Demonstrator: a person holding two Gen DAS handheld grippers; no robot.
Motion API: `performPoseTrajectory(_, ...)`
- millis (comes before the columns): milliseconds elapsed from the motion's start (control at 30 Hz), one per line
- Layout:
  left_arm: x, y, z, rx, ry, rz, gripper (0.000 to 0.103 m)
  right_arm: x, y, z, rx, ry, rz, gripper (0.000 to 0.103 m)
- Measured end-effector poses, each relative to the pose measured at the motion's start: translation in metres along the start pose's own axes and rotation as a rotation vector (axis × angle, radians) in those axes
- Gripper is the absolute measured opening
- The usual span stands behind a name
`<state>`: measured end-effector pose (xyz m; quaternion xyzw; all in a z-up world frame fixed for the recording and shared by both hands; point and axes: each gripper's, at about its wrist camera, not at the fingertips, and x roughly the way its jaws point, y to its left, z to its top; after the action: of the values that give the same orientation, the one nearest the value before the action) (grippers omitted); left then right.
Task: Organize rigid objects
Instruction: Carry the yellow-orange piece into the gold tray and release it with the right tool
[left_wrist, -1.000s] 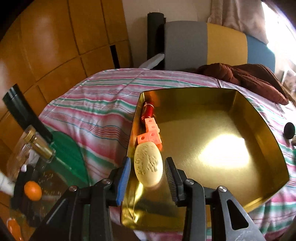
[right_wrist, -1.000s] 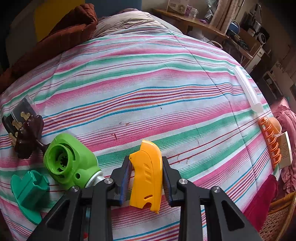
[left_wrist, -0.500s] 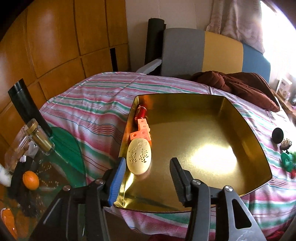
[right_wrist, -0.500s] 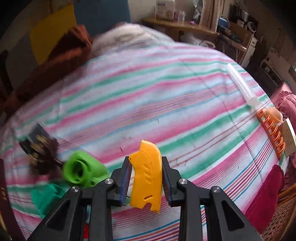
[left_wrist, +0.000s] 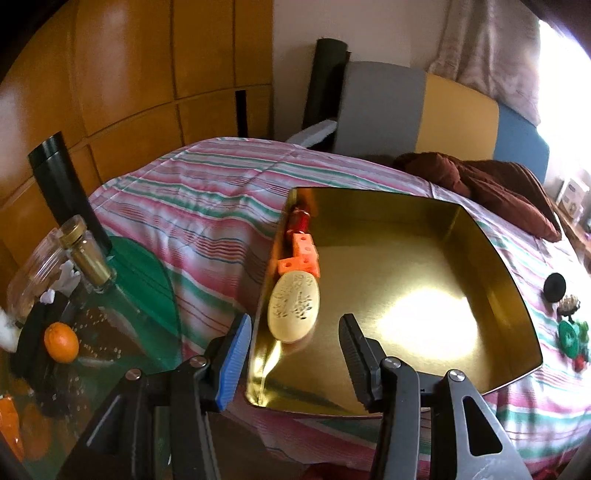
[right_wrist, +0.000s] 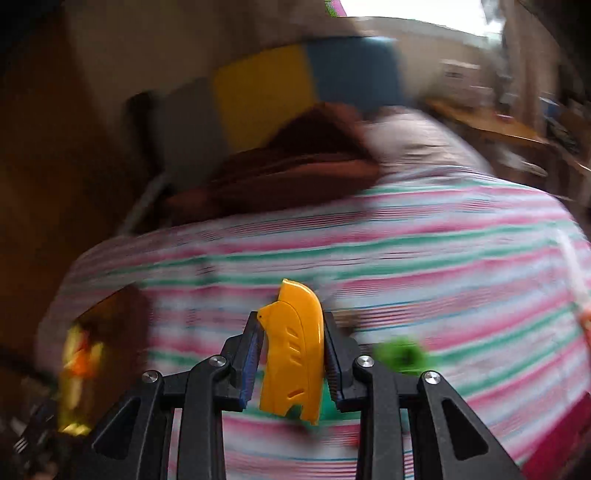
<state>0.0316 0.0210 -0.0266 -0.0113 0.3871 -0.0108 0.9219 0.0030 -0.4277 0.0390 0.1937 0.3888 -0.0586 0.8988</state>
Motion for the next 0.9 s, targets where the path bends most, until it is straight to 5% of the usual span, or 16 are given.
performPoseTrajectory(267,-0.006,0.046,-0.002,-0.113,-0.006,0.064,0.050,0.065,0.167,-0.046,-0.287,0.215,0.280,0.030)
performPoseTrajectory(467,-0.007,0.074,-0.011,-0.171,0.001,0.115,0.050,0.114,0.263,-0.104,-0.435,0.351,0.357,0.030)
performPoseTrajectory(700,0.000,0.075,-0.018,-0.173,0.018,0.109,0.050,0.148,0.327,-0.150,-0.501,0.460,0.437,0.031)
performPoseTrajectory(900,0.003,0.073,-0.020,-0.162,0.023,0.104,0.050,0.153,0.338,-0.170,-0.509,0.557,0.494,0.038)
